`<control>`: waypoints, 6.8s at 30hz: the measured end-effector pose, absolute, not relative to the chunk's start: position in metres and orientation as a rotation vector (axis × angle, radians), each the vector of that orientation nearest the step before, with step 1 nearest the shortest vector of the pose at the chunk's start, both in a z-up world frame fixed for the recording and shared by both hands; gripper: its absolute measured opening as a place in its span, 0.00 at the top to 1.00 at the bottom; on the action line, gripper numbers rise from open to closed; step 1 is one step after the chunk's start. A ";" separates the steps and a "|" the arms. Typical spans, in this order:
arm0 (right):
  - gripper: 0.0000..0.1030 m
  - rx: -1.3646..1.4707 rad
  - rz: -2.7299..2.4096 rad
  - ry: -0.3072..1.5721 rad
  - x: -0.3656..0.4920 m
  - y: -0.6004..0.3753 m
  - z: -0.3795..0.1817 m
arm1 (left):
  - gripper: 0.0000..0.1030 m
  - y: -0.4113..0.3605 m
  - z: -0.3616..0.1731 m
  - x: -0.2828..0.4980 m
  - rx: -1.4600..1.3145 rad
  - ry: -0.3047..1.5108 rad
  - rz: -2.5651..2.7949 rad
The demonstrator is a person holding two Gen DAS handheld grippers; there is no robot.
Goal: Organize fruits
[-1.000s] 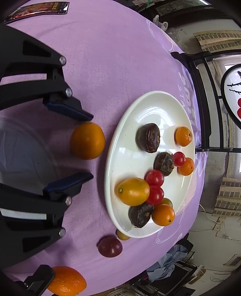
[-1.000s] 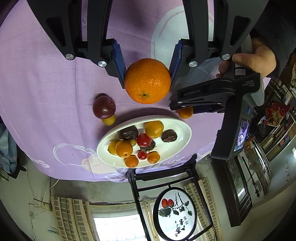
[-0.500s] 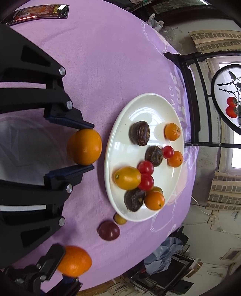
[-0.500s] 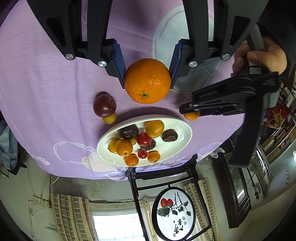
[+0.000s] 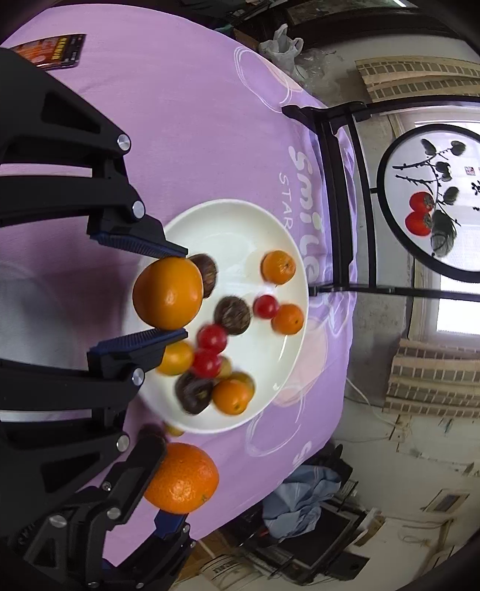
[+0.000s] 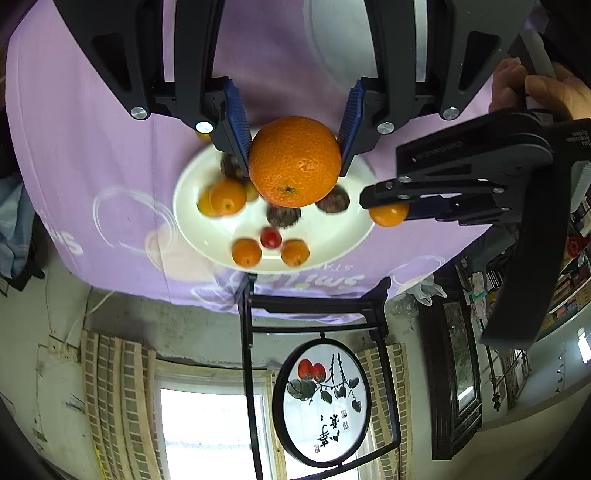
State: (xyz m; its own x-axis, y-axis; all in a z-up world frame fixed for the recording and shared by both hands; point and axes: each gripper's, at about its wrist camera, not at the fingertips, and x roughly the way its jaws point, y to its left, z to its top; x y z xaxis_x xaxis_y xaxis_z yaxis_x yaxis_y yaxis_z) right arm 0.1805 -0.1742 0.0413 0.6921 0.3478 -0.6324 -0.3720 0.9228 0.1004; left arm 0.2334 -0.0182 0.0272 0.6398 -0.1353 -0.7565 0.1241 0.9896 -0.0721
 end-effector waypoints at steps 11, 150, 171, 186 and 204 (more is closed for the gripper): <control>0.56 -0.056 0.352 0.769 0.262 -0.149 0.008 | 0.64 -0.005 0.000 0.308 -0.033 0.908 -0.103; 0.61 -0.072 0.373 0.728 0.189 -0.182 0.044 | 0.73 -0.036 0.026 0.228 0.012 0.882 -0.124; 0.46 -0.007 0.317 0.725 0.248 -0.178 0.023 | 0.28 -0.013 -0.006 0.293 -0.076 0.924 -0.027; 0.03 -0.035 0.242 0.719 0.165 -0.197 0.020 | 0.13 -0.025 0.019 0.194 -0.018 0.848 -0.020; 0.04 -0.006 0.234 0.714 0.096 -0.194 0.017 | 0.09 -0.018 0.029 0.110 -0.010 0.809 -0.017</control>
State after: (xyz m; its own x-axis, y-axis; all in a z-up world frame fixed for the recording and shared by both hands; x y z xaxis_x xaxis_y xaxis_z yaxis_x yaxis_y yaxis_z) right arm 0.0957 -0.1941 0.0171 0.7307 0.2108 -0.6494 -0.2149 0.9738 0.0743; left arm 0.1105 -0.0184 0.0289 0.6901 -0.0190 -0.7235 0.0117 0.9998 -0.0152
